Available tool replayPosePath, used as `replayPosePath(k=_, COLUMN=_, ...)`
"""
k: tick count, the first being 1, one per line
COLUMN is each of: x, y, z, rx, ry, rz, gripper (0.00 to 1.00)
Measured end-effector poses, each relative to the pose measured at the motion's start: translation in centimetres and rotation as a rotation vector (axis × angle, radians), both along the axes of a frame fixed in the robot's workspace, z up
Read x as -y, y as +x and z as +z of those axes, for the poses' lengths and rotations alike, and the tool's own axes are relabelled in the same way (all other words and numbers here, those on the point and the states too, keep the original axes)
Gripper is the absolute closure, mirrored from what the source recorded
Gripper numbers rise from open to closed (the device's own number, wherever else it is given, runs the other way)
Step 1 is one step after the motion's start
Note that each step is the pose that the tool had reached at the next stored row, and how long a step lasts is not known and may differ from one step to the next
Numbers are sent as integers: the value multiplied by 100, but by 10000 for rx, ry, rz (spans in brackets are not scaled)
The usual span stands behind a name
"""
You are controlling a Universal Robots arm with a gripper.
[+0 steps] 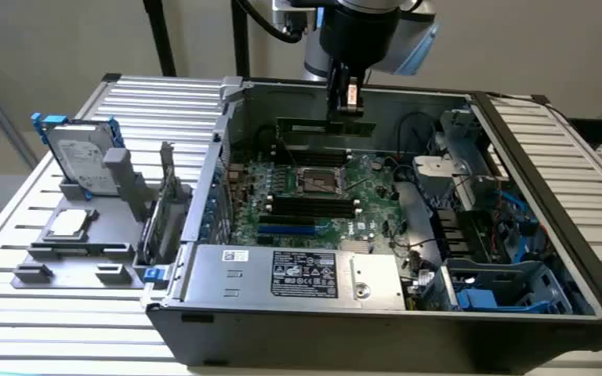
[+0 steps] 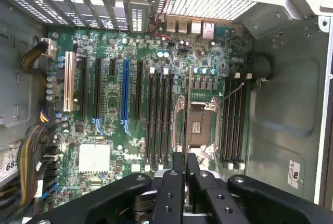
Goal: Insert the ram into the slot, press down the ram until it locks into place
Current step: 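Insert the ram into the slot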
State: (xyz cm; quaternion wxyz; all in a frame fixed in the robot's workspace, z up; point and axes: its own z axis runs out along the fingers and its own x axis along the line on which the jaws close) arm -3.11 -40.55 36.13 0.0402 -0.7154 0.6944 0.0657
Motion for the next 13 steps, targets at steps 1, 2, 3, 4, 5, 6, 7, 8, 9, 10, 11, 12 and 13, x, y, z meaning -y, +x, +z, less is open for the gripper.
replayPosePath(k=1, x=0, y=0, z=0, rx=0, ry=4, rz=0, gripper=87)
replayPosePath(k=2, x=0, y=0, z=0, rx=0, ry=26, rz=0, gripper=87)
replayPosePath(k=3, x=0, y=0, z=0, rx=0, ry=48, rz=-1, gripper=87)
replayPosePath(k=4, x=0, y=0, z=0, rx=0, ry=51, rz=0, gripper=87)
replayPosePath(k=5, x=0, y=0, z=0, rx=0, ry=54, rz=0, gripper=87)
replayPosePath(k=6, x=0, y=0, z=0, rx=0, ry=57, rz=0, gripper=87)
replayPosePath(k=7, x=0, y=0, z=0, rx=0, ry=60, rz=0, gripper=87)
replayPosePath(k=8, x=0, y=0, z=0, rx=0, ry=63, rz=-1, gripper=87)
replayPosePath(k=9, x=0, y=0, z=0, rx=0, ry=67, rz=0, gripper=87)
replayPosePath(k=10, x=0, y=0, z=0, rx=0, ry=69, rz=0, gripper=87)
replayPosePath(k=11, x=0, y=0, z=0, rx=0, ry=71, rz=0, gripper=87)
replayPosePath(k=12, x=0, y=0, z=-2, rx=0, ry=71, rz=0, gripper=87)
replayPosePath(k=13, x=0, y=0, z=-8, rx=-1, ry=67, rz=0, gripper=87)
